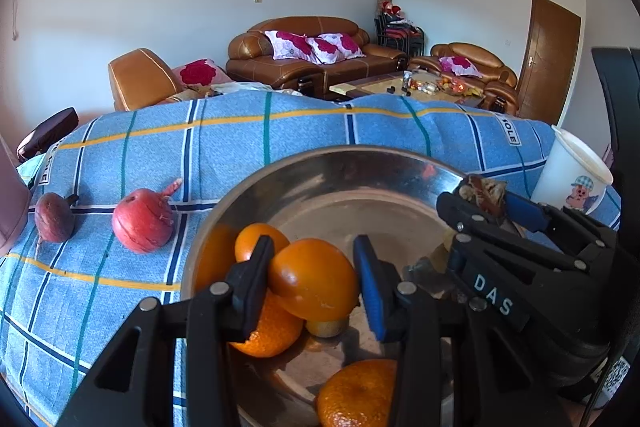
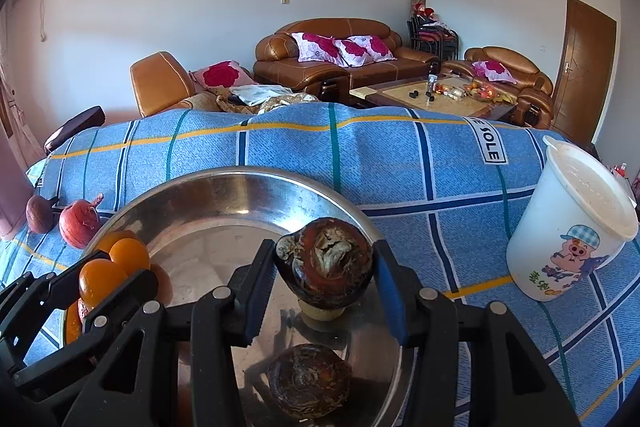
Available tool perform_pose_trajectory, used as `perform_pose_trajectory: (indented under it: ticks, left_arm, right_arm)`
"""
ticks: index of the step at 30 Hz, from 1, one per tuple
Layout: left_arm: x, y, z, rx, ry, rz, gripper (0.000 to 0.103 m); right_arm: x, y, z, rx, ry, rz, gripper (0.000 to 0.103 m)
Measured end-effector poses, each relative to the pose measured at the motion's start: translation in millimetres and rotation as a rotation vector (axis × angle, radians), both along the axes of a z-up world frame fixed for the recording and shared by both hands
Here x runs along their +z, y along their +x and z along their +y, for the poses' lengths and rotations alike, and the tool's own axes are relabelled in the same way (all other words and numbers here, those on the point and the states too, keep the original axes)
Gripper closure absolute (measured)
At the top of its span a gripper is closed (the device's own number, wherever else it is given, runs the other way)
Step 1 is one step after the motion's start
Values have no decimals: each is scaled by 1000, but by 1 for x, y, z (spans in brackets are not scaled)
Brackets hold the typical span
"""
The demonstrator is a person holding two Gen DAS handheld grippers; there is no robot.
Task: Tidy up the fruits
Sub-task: 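Open both tools over the steel bowl to drop the brown fruit and orange, then withdraw both open tools from the bowl toward the radishes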
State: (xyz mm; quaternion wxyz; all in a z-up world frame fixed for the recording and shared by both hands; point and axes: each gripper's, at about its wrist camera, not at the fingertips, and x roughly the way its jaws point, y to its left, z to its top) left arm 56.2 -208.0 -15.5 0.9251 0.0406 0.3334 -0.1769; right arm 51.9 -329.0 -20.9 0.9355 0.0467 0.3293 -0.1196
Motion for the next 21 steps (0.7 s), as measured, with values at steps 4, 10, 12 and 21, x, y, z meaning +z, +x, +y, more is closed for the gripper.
perform_pose_trajectory:
  ticks: [4, 10, 12, 21]
  left_arm:
    - [0, 3, 4, 1, -25, 8, 60]
    - [1, 2, 6, 5, -24, -2, 61]
    - [2, 0, 7, 8, -26, -8, 60]
    - [12, -8, 22, 48, -77, -71, 15]
  right_arm:
    - [1, -2, 1, 25, 9, -13, 52]
    - [1, -7, -8, 63, 74, -27, 52]
    - [1, -6, -7, 71, 86, -29, 52]
    - [1, -14, -27, 68, 269, -101, 49]
